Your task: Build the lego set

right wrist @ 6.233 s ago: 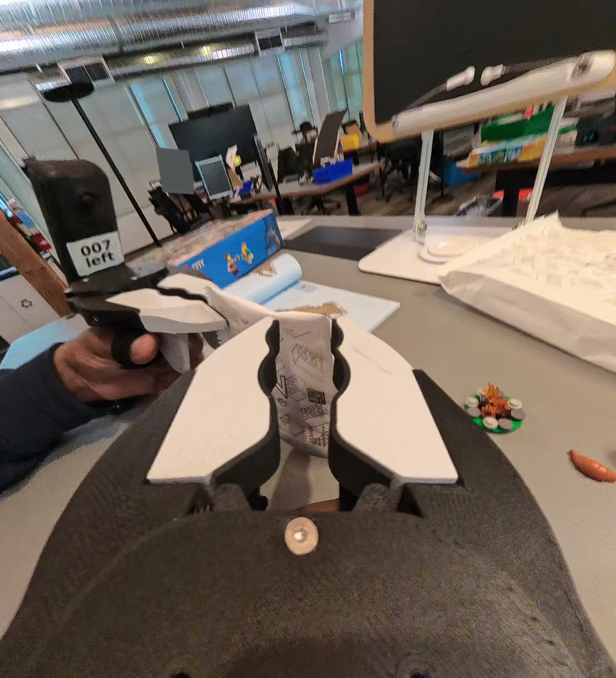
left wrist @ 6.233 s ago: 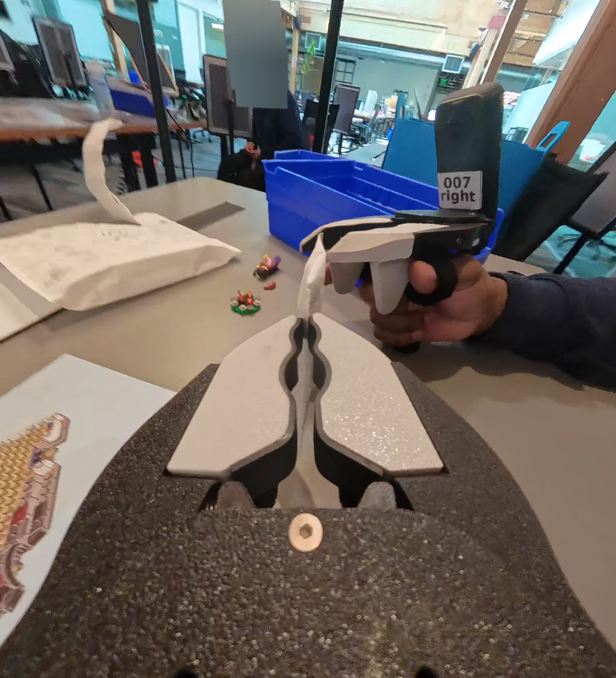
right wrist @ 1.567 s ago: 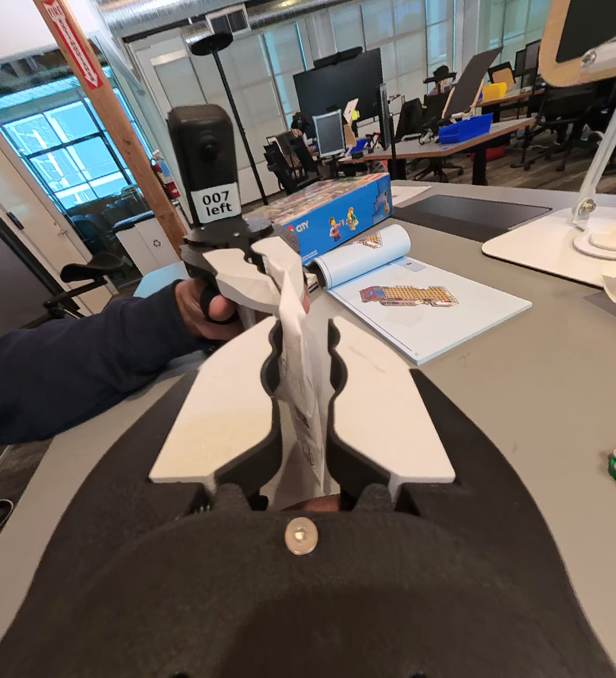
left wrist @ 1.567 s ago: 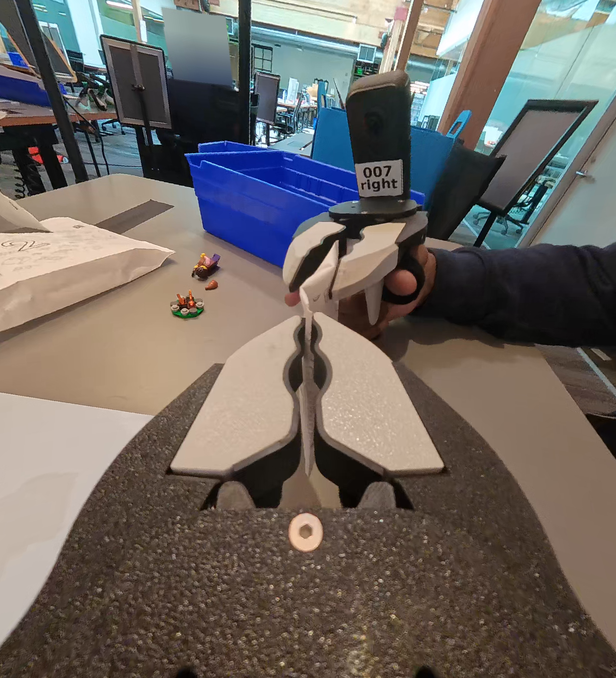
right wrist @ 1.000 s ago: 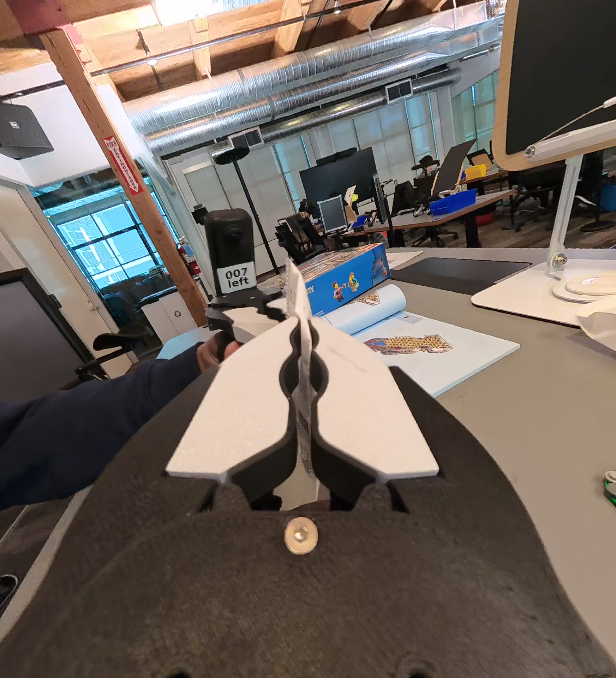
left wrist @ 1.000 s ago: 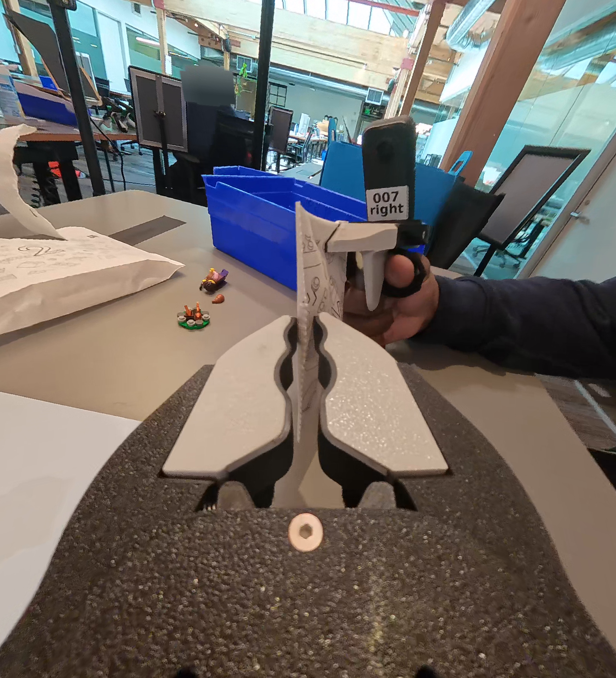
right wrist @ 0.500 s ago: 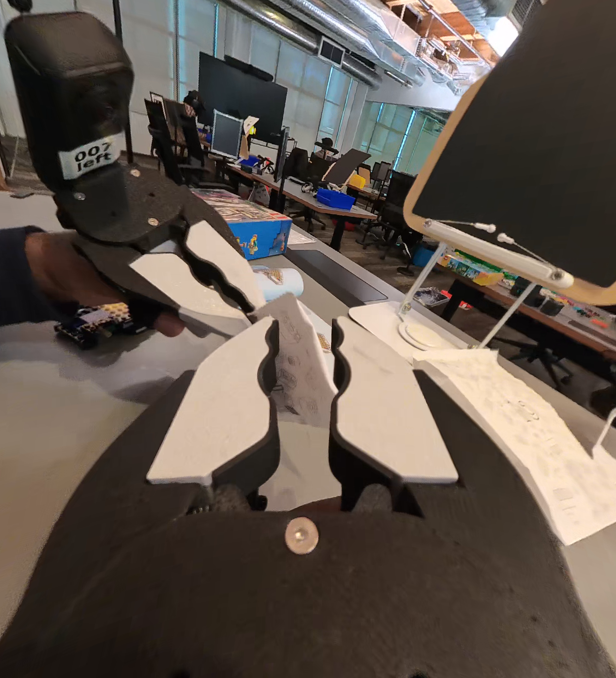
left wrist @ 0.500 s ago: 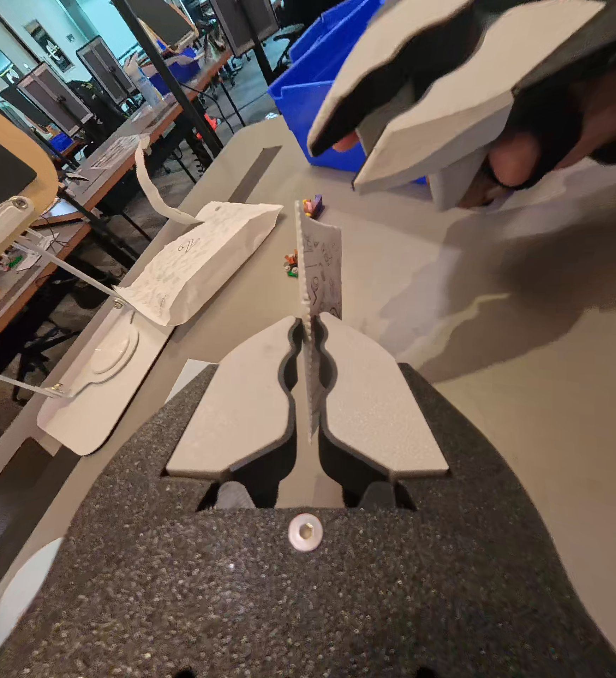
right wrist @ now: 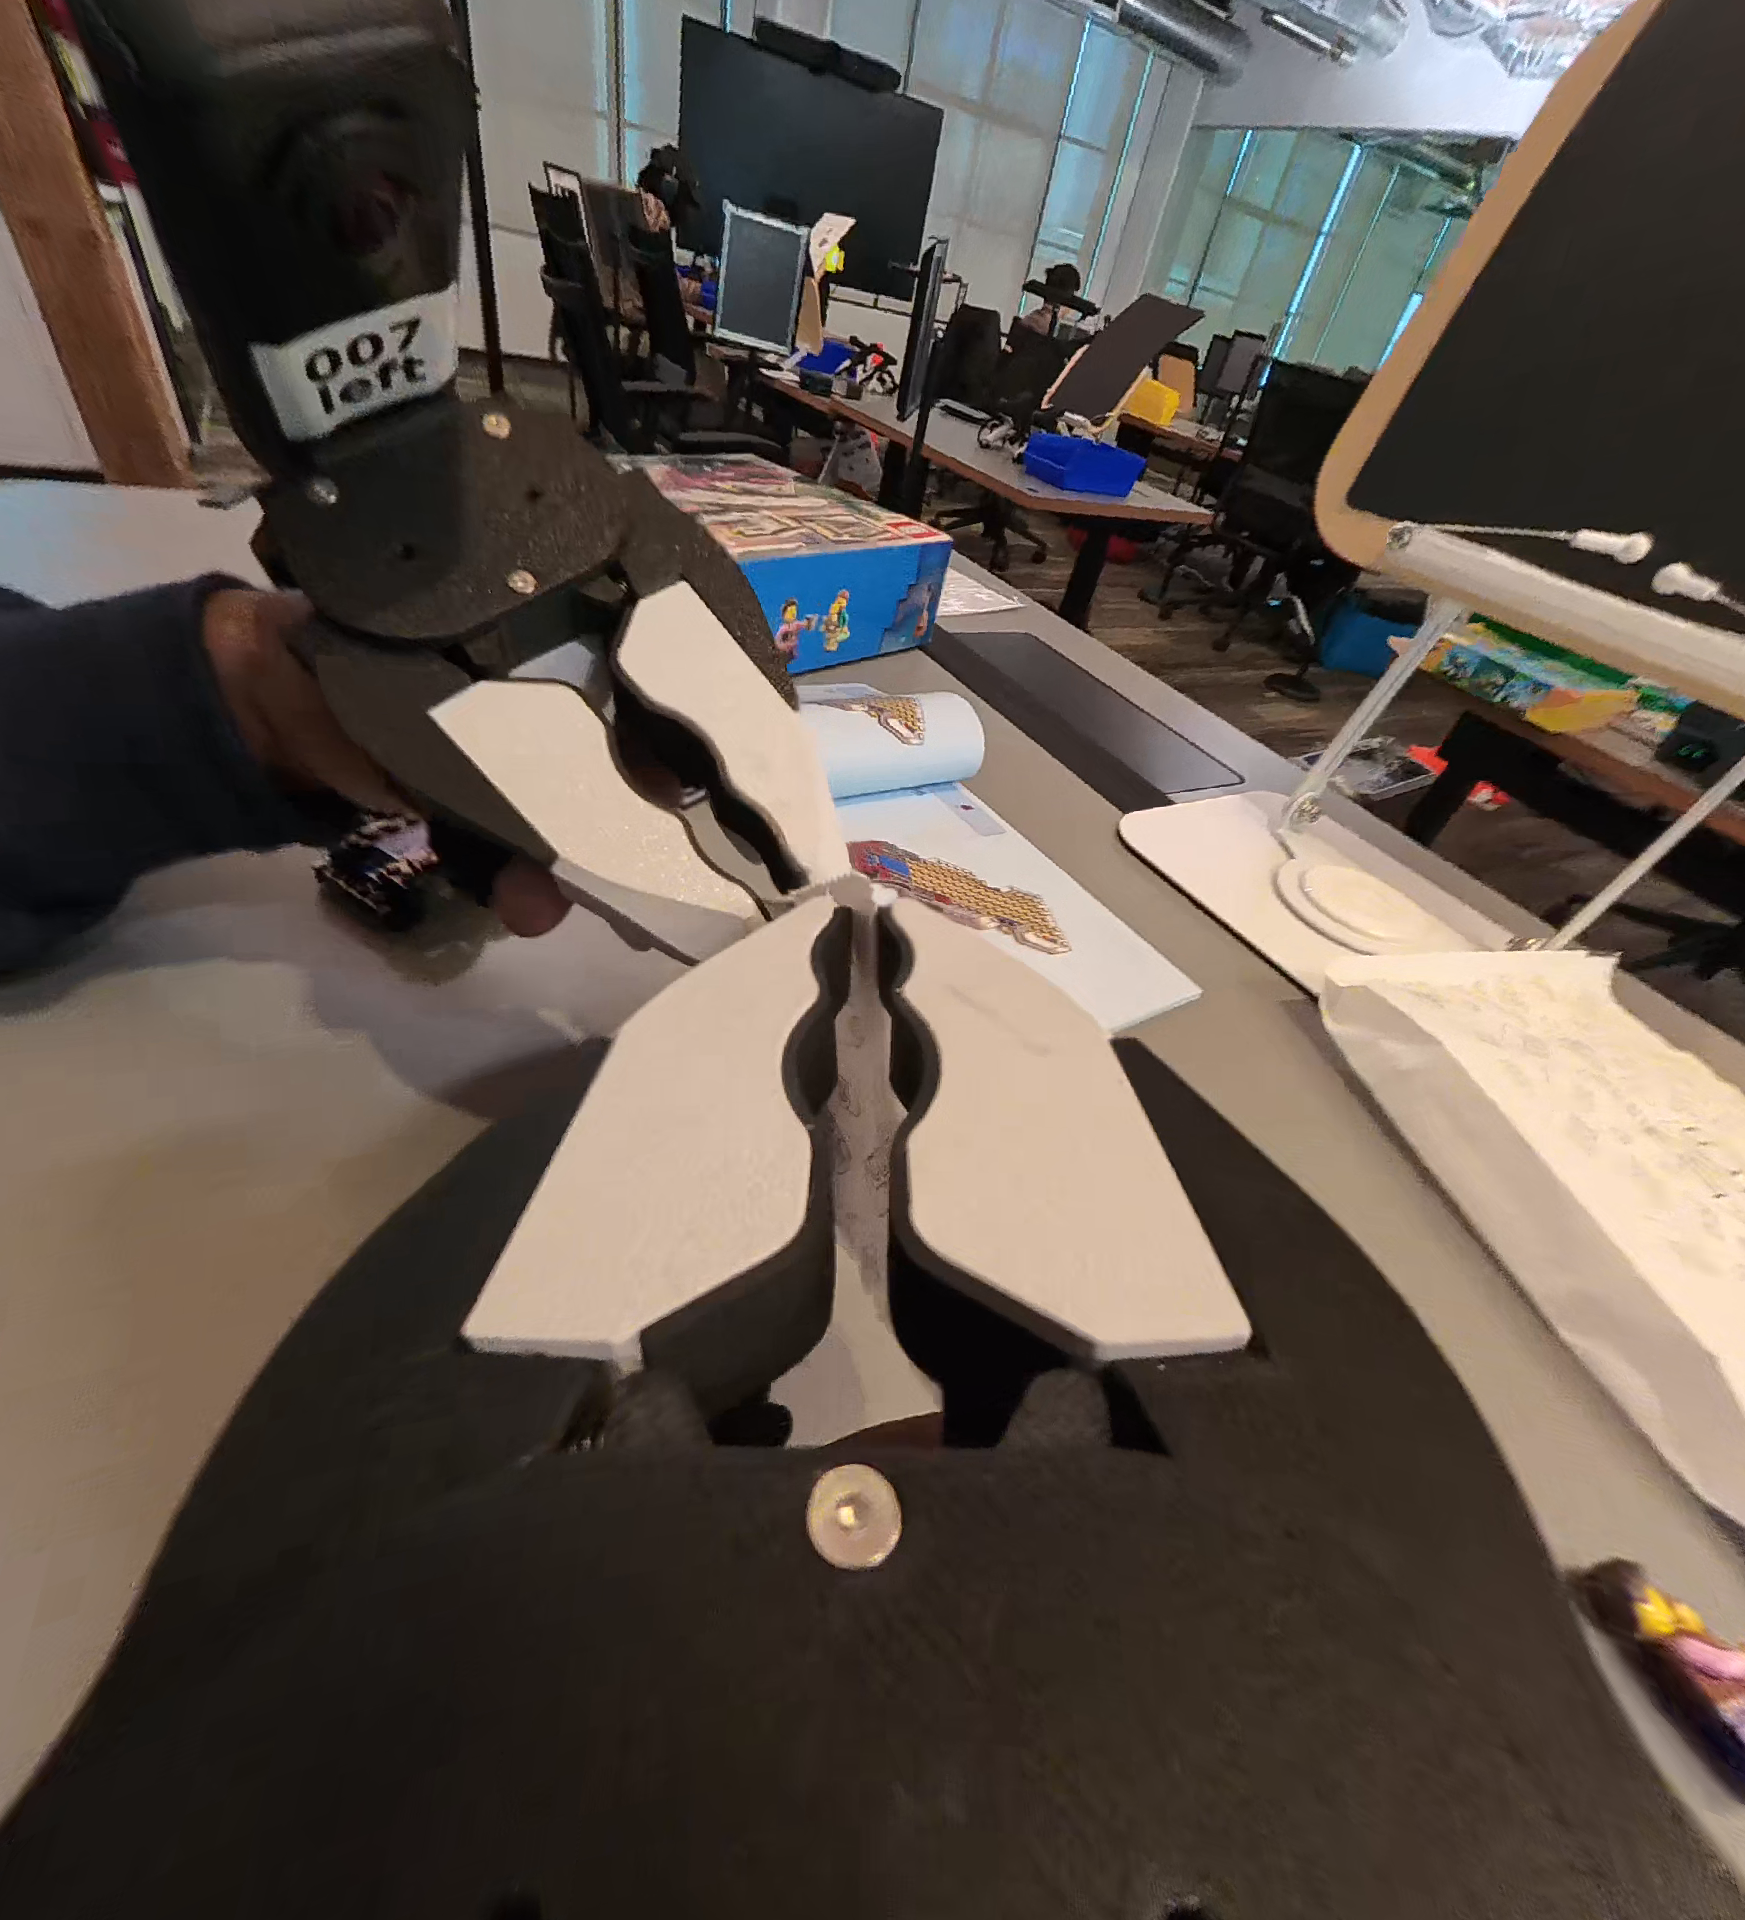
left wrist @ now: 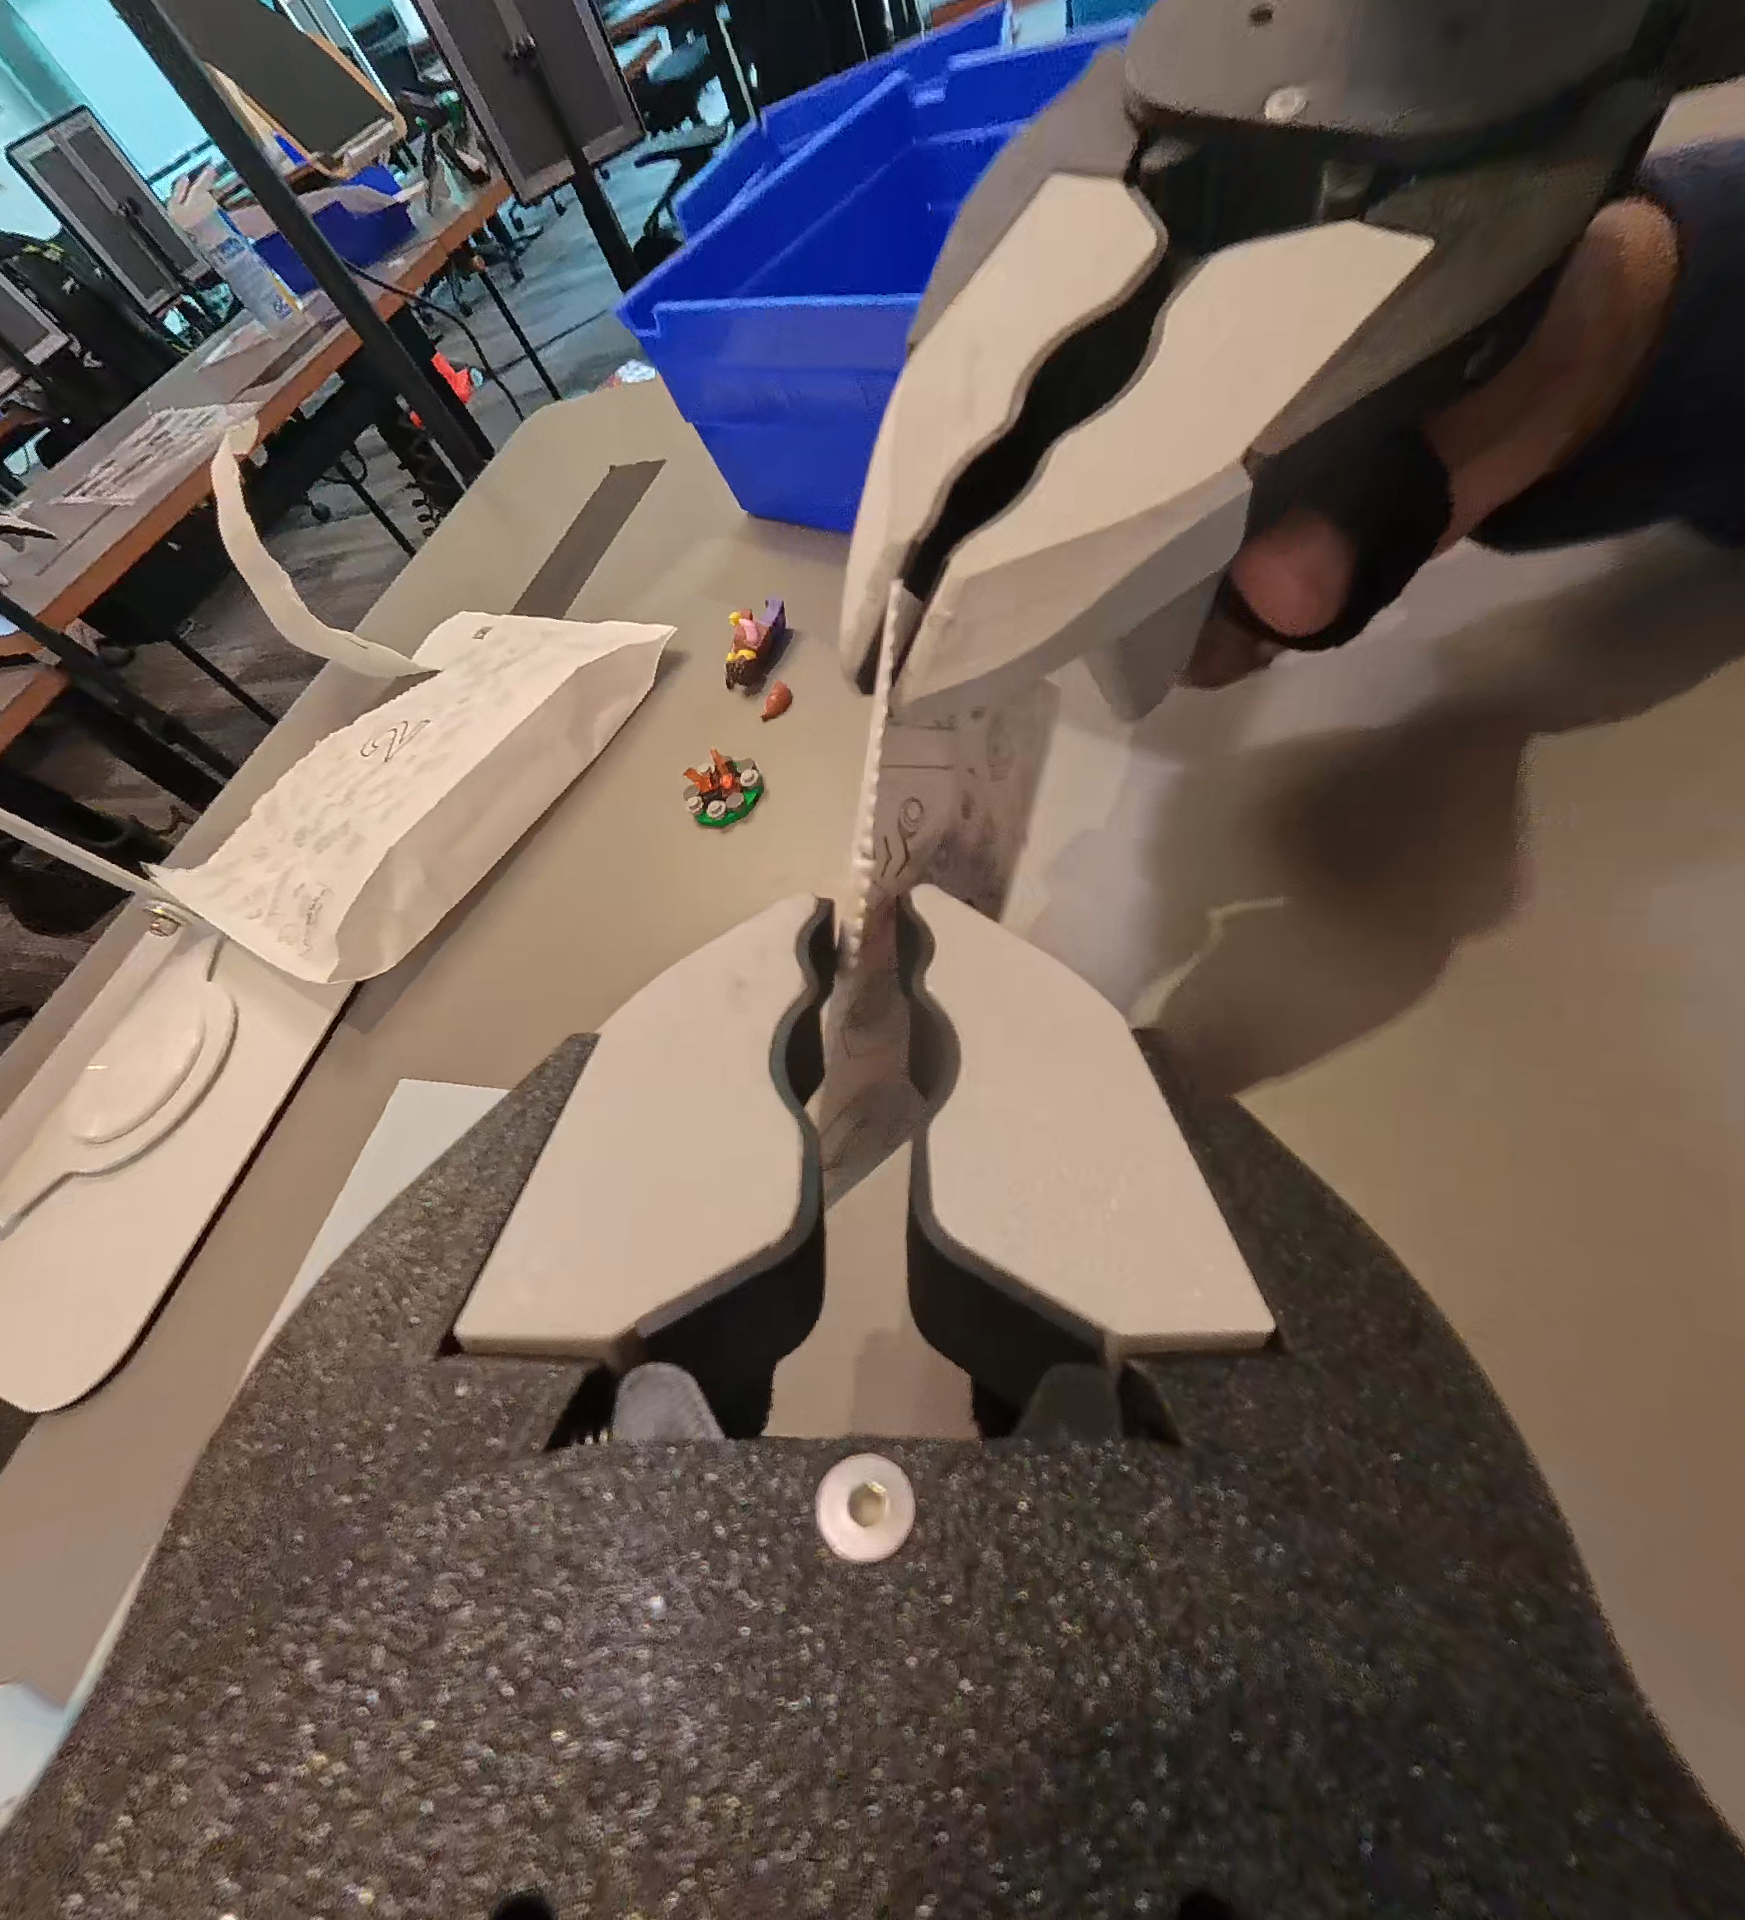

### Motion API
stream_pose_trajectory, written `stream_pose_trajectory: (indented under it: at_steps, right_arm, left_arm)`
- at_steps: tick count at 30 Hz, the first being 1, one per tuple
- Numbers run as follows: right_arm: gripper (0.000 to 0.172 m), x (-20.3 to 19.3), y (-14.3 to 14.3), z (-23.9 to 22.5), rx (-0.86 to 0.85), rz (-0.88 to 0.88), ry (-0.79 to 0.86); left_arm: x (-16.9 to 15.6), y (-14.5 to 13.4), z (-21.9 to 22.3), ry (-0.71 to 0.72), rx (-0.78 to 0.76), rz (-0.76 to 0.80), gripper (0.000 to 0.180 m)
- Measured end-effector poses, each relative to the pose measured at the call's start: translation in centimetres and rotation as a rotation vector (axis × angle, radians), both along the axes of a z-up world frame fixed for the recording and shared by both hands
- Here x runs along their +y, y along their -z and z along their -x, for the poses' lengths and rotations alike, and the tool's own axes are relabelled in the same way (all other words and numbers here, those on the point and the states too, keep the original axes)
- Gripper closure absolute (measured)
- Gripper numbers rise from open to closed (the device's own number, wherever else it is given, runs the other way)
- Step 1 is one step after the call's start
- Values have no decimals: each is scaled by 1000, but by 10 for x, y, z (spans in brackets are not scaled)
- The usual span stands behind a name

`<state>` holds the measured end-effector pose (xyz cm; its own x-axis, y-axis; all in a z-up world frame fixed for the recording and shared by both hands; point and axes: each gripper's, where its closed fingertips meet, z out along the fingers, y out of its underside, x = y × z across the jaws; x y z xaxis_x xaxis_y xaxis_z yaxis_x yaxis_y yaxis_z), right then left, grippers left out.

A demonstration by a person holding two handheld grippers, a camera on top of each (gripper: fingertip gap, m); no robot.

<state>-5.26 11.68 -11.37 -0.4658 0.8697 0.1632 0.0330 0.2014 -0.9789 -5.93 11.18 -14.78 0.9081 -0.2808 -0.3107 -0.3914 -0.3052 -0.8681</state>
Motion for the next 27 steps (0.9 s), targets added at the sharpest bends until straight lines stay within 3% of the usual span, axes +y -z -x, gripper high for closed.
stream_pose_trajectory:
  at_steps: [1,8,13,17,21,23,27]
  right_arm:
    - [169,0,0,0,-11,35,-9]
    - [172,2,-1,1,-91,289,-71]
    - [171,4,4,3,-136,354,-81]
    - [161,8,6,5,-83,147,10]
    - [154,10,0,1,83,-260,102]
    - [151,3,-2,-4,155,-412,94]
    - [150,-11,0,-13,194,-553,25]
  left_arm:
    - [0,-2,1,0,-28,-16,168]
    - [1,-11,2,41,-257,-100,172]
    - [0,-7,2,54,-297,-73,178]
    - [-4,-6,3,34,-309,-5,180]
    - [-8,-4,4,-3,-277,76,180]
    - [-9,-3,-1,9,-263,103,180]
    - [-12,5,-18,74,-198,174,180]
